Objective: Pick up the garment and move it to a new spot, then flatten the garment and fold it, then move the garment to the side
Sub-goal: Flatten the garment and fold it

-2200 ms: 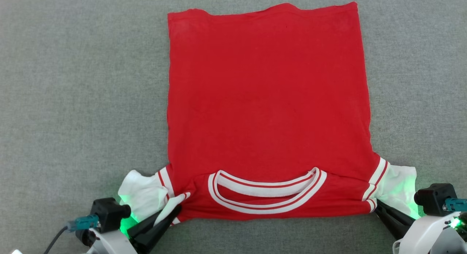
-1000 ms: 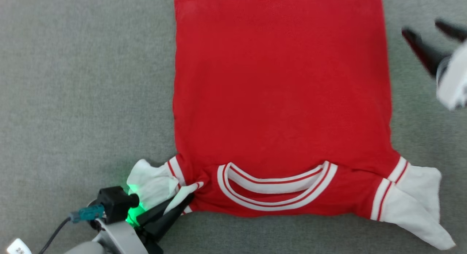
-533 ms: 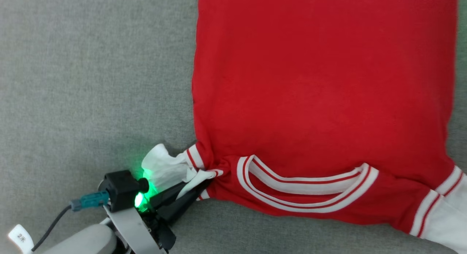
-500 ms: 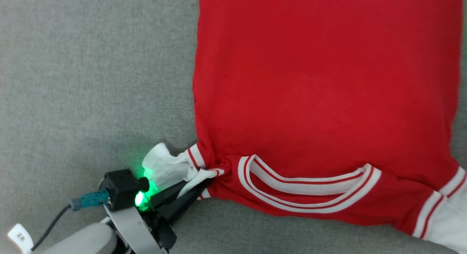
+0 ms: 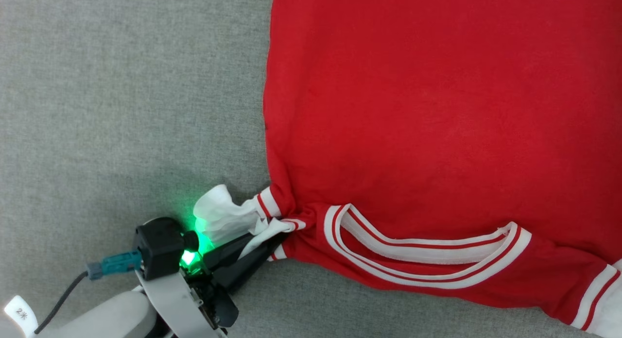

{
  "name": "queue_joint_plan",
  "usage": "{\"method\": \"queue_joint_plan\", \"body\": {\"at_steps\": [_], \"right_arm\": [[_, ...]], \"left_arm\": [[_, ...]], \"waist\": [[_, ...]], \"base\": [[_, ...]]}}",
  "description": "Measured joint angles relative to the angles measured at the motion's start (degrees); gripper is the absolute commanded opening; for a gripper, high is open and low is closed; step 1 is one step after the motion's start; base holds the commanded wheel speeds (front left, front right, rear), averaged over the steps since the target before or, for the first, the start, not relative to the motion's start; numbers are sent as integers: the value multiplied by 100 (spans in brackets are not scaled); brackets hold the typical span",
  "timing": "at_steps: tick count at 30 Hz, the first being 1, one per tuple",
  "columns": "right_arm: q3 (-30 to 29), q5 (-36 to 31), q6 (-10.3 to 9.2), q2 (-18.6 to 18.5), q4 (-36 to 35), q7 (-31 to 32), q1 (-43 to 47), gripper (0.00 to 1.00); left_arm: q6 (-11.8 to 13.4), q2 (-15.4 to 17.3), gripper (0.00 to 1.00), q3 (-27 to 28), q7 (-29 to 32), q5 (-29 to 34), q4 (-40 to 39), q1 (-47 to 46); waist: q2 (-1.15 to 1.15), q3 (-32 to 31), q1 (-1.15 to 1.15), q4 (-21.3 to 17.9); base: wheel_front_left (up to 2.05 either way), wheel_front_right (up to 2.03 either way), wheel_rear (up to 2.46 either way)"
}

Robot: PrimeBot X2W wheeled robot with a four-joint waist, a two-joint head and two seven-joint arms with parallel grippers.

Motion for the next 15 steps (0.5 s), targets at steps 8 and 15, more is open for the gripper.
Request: {"method": "queue_joint_plan", "body": {"at_steps": [8, 15], "right_arm": [[1, 104, 3, -16, -46, -472, 232, 0], [381, 881, 5, -421, -642, -702, 1059, 0]], "left_arm": [[2, -125, 0, 105, 5, -112, 58, 47], [15, -236, 0, 162, 46, -157, 250, 135]], "waist": [[0, -129, 0, -8], [0, -453, 1, -38]], "base": [[0, 0, 0], [0, 0, 0]]}}
